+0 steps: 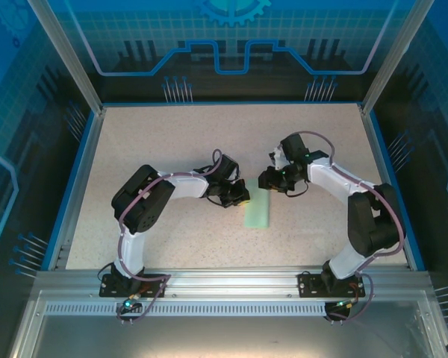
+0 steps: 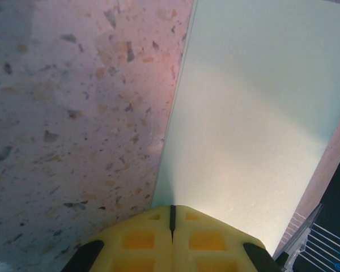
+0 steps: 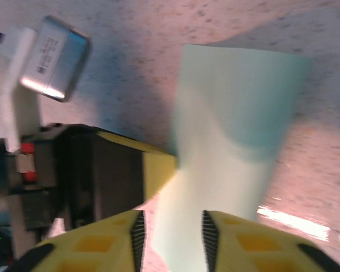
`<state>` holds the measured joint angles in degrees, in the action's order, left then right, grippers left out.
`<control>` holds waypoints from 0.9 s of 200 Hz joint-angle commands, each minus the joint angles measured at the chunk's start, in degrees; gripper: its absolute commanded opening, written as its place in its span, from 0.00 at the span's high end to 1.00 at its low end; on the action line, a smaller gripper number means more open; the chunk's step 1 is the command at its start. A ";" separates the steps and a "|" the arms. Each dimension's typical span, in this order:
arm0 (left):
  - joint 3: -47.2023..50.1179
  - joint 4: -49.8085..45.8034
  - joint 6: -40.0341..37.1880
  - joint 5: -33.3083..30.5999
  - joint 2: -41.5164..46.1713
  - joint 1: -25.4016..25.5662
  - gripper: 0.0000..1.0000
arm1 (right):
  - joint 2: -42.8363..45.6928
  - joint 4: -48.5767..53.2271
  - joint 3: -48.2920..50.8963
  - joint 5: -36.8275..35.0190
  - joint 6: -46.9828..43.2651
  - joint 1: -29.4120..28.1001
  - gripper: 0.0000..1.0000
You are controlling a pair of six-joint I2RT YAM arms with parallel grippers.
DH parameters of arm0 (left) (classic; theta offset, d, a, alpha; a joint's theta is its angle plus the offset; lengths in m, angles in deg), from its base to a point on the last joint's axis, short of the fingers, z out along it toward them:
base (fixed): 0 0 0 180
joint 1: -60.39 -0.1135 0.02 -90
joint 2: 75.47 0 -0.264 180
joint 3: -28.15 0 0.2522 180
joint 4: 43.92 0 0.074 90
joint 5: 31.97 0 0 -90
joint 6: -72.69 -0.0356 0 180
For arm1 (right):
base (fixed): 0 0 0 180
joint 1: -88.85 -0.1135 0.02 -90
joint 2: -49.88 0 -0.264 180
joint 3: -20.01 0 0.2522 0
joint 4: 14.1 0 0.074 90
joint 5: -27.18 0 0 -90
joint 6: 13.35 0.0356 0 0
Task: Fold a paper plane with a square sheet of paper (pick it up from the middle)
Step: Hold the square sheet of paper at the center of the table, then fold the square sheet of paper in half at the center of the table.
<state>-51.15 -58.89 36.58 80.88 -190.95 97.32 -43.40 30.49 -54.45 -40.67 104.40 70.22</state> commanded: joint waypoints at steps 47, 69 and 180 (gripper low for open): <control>-0.56 -4.55 -1.33 -0.44 -2.48 0.51 0.98 | -7.99 -6.75 4.23 7.22 1.09 0.35 0.76; -0.53 -4.66 -1.31 -0.53 -2.47 0.47 0.98 | -8.59 -8.06 5.49 7.56 0.66 1.13 0.75; -0.06 -4.88 -1.77 -0.44 -2.82 0.43 0.98 | -13.46 -12.58 11.74 10.03 -1.58 5.20 0.72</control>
<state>-51.15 -59.00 36.32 80.88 -190.99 97.32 -54.04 18.56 -45.71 -29.42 103.81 74.48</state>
